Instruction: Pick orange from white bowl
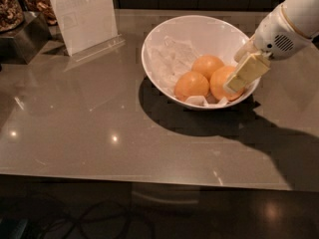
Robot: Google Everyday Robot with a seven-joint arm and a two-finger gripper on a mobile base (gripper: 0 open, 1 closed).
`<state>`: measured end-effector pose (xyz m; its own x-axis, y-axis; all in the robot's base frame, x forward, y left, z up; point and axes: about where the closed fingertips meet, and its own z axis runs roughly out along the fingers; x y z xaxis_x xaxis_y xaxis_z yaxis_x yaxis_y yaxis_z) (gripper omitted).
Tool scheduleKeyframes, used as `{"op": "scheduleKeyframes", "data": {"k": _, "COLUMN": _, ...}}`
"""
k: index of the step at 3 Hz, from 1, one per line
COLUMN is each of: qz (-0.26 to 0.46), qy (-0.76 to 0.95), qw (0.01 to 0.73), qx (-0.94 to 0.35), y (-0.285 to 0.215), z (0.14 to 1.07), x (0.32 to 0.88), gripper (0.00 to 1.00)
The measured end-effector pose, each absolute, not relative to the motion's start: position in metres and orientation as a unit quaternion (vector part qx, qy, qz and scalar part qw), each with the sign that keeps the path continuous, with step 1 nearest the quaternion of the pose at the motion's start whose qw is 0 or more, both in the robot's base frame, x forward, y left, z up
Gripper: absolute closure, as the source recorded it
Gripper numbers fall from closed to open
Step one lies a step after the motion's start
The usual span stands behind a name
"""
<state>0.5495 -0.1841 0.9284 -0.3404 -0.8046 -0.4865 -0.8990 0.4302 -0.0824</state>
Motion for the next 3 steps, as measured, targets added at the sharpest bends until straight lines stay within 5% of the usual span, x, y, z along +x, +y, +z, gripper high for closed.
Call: {"op": "scheduleKeyframes", "data": {"k": 3, "qz": 0.145, "qy": 0.812, "qw": 0.208, "qx": -0.525, "y": -0.164, "z": 0.891, "x": 0.568, "gripper": 0.24}}
